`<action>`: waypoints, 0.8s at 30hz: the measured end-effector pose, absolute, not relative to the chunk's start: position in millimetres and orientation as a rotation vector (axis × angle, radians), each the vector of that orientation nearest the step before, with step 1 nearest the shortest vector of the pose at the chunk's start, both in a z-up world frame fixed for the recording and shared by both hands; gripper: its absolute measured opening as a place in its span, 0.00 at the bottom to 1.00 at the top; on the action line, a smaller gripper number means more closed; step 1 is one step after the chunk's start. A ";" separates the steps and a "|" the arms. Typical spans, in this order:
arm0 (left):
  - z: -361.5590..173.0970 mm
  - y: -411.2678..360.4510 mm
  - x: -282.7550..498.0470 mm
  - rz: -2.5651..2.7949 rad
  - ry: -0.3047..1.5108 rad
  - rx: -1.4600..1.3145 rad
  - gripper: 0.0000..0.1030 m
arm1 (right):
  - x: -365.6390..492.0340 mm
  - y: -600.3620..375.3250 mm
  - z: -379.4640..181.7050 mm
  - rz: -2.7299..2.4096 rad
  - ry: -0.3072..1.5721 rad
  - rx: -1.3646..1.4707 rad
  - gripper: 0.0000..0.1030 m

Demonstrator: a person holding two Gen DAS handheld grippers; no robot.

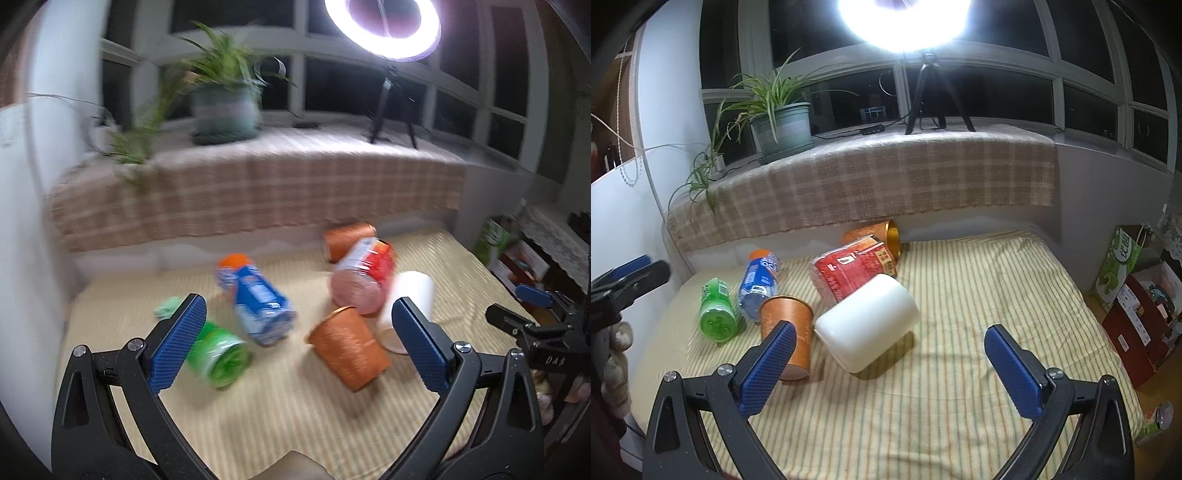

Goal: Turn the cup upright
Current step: 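Move the left tool to the lying red-and-white cup and close on it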

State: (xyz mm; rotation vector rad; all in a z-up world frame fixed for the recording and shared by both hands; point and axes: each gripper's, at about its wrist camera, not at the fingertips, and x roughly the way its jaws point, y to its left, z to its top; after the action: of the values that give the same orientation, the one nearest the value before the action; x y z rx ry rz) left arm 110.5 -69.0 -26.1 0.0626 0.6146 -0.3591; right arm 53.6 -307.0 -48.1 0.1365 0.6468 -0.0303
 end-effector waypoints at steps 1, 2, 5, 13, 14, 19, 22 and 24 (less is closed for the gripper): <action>-27.8 -75.4 119.0 -0.382 0.636 0.064 0.99 | 53.0 -309.0 -49.3 -0.034 0.647 0.138 1.00; -28.7 -79.5 124.4 -0.393 0.649 0.067 0.99 | 53.1 -310.5 -50.0 -0.038 0.647 0.139 1.00; -34.3 -96.6 153.1 -0.458 0.726 0.063 0.99 | 51.6 -317.9 -52.8 -0.055 0.642 0.150 1.00; -52.6 -139.6 223.2 -0.586 0.927 0.076 0.99 | 47.3 -342.8 -66.0 -0.099 0.657 0.176 1.00; -54.9 -142.2 229.5 -0.596 0.948 0.069 0.99 | 46.7 -346.1 -67.9 -0.104 0.660 0.182 1.00; -71.3 -165.4 272.2 -0.645 1.081 0.038 0.99 | 44.1 -362.2 -75.5 -0.133 0.671 0.196 1.00; -81.4 -181.0 286.3 -0.653 1.133 0.045 0.99 | 41.4 -374.1 -79.1 -0.152 0.674 0.214 1.00; -87.8 -190.9 291.3 -0.667 1.160 0.062 0.99 | 39.5 -382.1 -81.8 -0.165 0.675 0.230 1.00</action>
State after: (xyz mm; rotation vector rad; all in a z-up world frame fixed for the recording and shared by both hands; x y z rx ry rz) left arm 291.3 -190.9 -87.8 0.0620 1.1599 -0.6667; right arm 39.5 -382.1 -81.8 0.2300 0.6755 -0.1649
